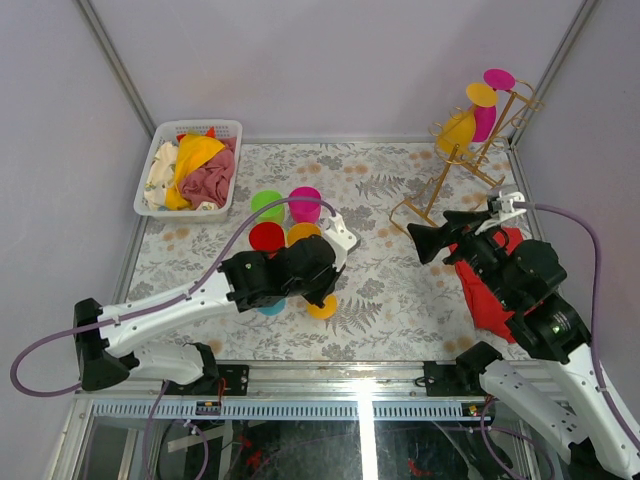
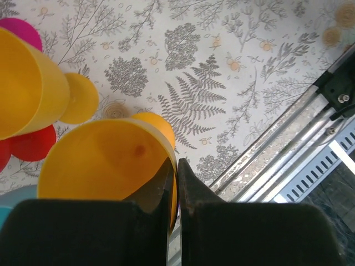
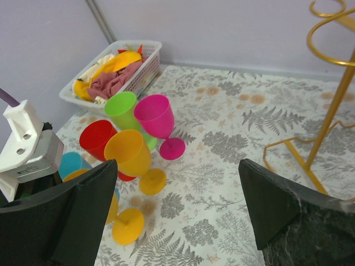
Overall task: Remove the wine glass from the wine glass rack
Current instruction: Place the wine glass at the center of the board.
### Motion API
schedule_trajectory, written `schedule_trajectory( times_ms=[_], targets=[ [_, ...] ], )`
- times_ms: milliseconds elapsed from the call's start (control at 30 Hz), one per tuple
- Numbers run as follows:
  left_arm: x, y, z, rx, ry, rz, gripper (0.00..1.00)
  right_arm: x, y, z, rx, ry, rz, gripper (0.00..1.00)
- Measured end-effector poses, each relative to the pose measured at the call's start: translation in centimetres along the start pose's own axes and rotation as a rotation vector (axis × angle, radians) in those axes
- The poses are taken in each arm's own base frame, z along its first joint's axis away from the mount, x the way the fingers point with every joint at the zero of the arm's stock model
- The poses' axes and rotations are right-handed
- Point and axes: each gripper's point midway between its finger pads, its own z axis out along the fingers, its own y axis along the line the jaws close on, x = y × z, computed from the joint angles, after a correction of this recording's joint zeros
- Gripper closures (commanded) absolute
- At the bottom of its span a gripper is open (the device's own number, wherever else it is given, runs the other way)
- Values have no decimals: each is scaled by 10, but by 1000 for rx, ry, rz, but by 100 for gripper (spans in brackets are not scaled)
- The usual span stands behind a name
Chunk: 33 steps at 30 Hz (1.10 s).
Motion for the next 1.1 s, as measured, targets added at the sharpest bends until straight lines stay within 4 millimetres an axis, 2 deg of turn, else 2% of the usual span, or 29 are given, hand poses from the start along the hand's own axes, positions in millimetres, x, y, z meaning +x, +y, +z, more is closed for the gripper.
schedule_trajectory(
  times_ms=[167, 300, 667, 967, 1100],
  targets=[
    [13, 13, 0, -40, -36, -26, 100, 16, 3, 8, -9, 80, 21, 2],
    [13, 18, 1, -66, -56, -35, 100, 24, -2, 10, 17, 111, 20, 2],
    [18, 18, 16, -81, -25, -33, 100, 10, -11, -1, 62, 48, 6, 2],
    [20, 21, 20, -105, -15, -30, 99, 21, -20, -3, 92, 45, -16, 2],
    [23, 24, 23, -118, -4, -27, 99, 18, -21, -4, 92, 29, -25, 2]
  ],
)
